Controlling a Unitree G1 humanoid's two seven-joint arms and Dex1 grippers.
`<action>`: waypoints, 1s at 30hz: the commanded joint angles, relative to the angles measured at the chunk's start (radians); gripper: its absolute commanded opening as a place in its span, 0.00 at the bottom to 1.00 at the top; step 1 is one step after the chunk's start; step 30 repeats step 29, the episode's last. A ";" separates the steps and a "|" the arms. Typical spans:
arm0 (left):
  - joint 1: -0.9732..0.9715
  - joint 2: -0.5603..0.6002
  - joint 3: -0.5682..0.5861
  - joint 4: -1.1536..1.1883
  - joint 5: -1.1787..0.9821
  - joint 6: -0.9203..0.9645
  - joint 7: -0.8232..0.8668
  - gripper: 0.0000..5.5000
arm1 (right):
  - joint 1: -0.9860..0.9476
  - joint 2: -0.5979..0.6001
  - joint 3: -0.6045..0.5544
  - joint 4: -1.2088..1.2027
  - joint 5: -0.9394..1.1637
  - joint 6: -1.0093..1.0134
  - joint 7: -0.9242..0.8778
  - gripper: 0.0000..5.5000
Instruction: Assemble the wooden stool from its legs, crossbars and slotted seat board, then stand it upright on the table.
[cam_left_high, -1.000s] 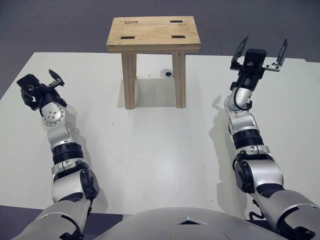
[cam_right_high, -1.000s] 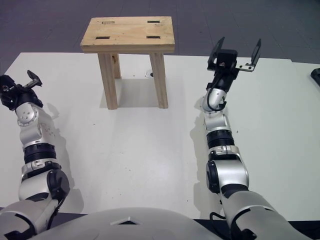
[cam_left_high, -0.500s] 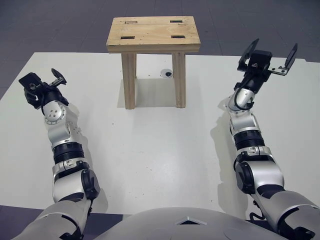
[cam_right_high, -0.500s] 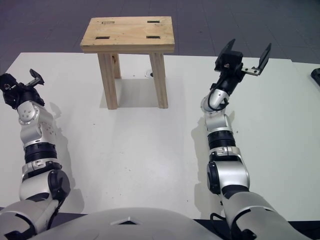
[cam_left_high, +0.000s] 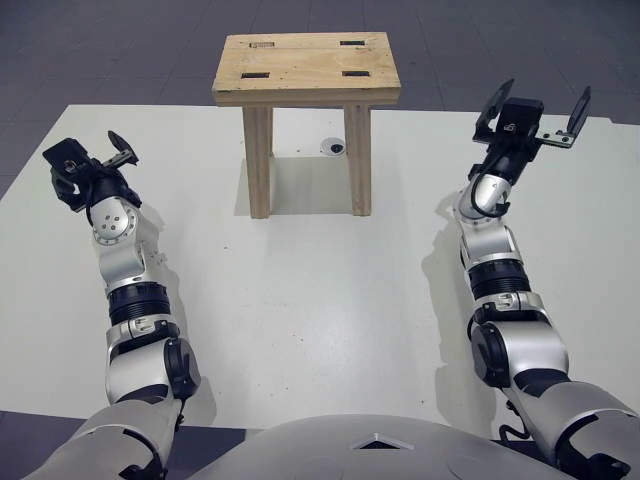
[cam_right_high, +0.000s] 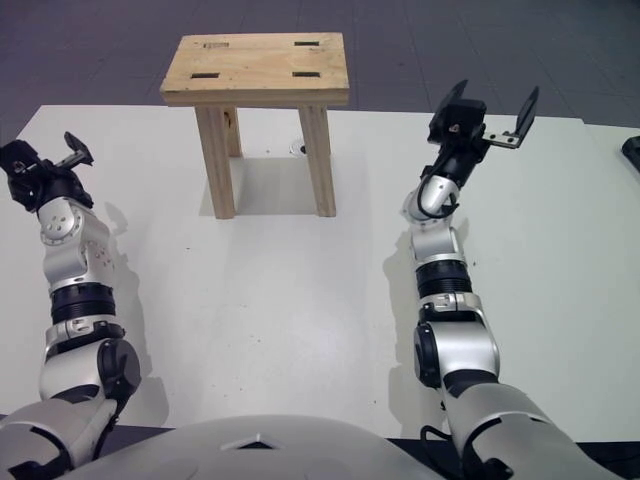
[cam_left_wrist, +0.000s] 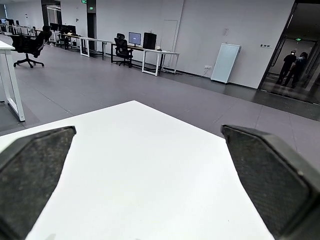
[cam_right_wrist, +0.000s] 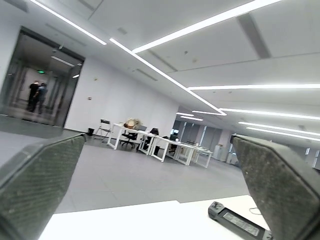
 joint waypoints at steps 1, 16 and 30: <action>-0.021 0.000 -0.010 -0.013 0.001 -0.012 -0.014 0.98 | -0.014 0.013 -0.035 -0.001 0.068 0.006 0.045 0.98; -0.037 0.003 -0.032 0.006 0.008 -0.006 -0.035 0.98 | 0.010 -0.004 -0.017 -0.063 0.054 0.108 0.129 0.98; -0.064 -0.027 -0.067 0.027 0.027 0.005 0.002 0.98 | 0.014 -0.026 -0.036 -0.093 0.050 0.114 0.120 0.98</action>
